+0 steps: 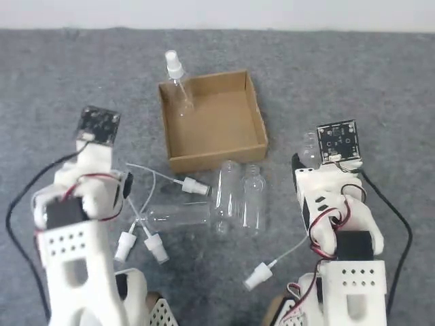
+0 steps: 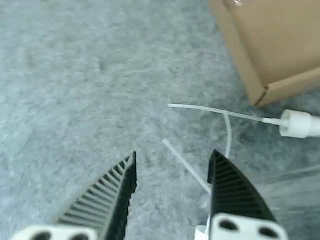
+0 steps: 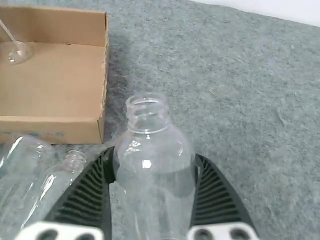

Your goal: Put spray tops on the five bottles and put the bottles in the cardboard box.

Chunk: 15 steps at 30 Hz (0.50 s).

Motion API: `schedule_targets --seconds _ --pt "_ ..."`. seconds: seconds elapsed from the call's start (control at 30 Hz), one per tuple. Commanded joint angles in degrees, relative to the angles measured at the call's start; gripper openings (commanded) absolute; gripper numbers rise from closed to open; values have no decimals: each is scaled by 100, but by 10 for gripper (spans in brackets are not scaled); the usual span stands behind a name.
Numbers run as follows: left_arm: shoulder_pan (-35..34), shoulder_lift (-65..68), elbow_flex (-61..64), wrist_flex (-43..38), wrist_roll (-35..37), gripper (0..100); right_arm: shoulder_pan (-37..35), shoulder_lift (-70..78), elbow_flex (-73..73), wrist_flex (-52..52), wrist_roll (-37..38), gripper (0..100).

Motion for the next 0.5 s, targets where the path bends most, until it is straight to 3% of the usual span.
schedule_targets --seconds 0.0,0.17,0.27,0.47 --pt "404 1125 -857 -149 -176 192 75 -154 -79 -171 -88 6" --pt "738 2409 -1367 -141 -923 151 66 -154 -70 -171 -88 6" --pt "738 2998 -1675 -158 -1020 152 57 -154 -70 -171 -88 6" --pt "738 4035 -2334 -149 -1881 152 48 -145 -70 -171 -88 6"
